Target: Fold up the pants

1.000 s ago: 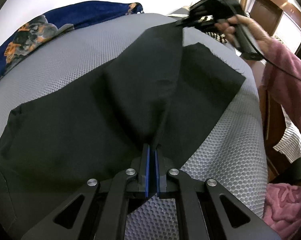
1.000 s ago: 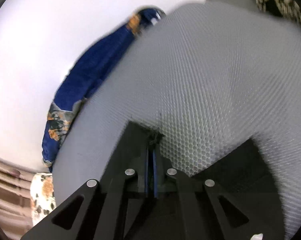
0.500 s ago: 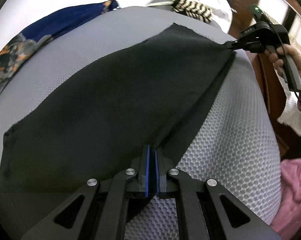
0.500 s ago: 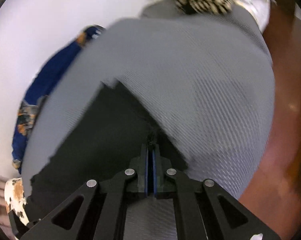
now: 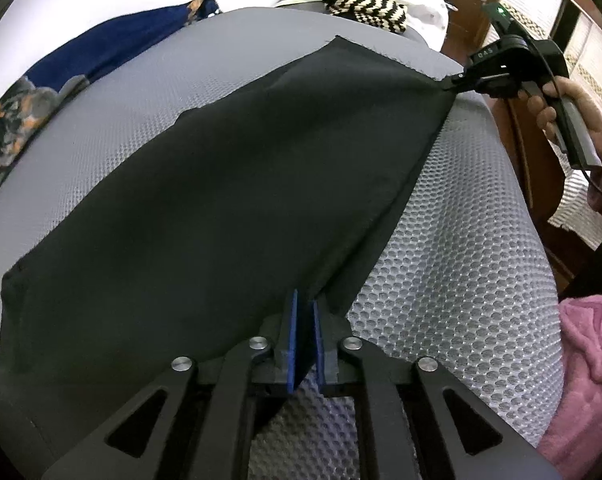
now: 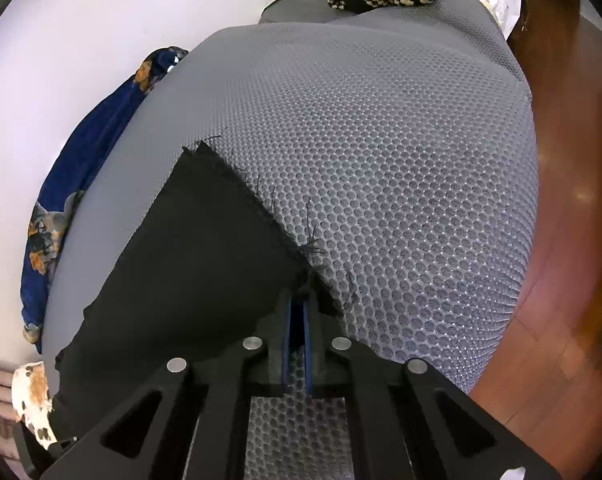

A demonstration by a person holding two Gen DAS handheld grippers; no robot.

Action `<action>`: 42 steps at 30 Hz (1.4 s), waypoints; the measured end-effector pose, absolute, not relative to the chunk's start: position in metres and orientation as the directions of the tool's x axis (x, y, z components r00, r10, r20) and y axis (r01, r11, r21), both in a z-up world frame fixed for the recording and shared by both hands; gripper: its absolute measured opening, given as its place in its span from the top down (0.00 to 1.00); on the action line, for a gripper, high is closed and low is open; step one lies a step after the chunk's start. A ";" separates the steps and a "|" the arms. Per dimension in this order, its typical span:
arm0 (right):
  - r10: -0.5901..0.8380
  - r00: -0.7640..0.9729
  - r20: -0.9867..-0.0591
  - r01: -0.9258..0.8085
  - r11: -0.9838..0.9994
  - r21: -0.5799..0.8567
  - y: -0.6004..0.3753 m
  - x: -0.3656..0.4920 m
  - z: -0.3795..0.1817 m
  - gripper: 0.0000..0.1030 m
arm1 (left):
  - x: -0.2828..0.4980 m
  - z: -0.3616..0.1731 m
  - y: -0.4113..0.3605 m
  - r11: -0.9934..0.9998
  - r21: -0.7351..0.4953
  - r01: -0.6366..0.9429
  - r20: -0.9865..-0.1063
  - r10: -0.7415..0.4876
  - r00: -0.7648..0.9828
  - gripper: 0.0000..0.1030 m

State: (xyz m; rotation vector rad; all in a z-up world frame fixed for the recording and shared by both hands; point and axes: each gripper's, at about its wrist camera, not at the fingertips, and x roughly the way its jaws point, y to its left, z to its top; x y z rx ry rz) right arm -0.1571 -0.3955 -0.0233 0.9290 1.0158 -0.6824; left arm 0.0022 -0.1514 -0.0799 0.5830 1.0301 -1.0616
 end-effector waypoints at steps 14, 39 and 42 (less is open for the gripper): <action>0.021 0.449 -0.894 0.618 0.715 0.327 -0.435 -0.061 0.021 0.82 | 0.054 -0.035 -0.100 0.653 -0.190 0.734 -0.807 -0.529 0.262 0.50; 0.121 0.361 -0.925 0.511 0.803 0.305 -0.451 0.032 -0.035 0.98 | 0.112 -0.064 -0.031 0.873 -0.268 0.407 -0.842 -0.418 0.342 0.50; 0.014 0.414 -0.910 0.542 0.800 0.259 -0.446 0.020 -0.011 1.00 | 0.111 -0.062 -0.029 0.872 -0.270 0.407 -0.835 -0.423 0.353 0.50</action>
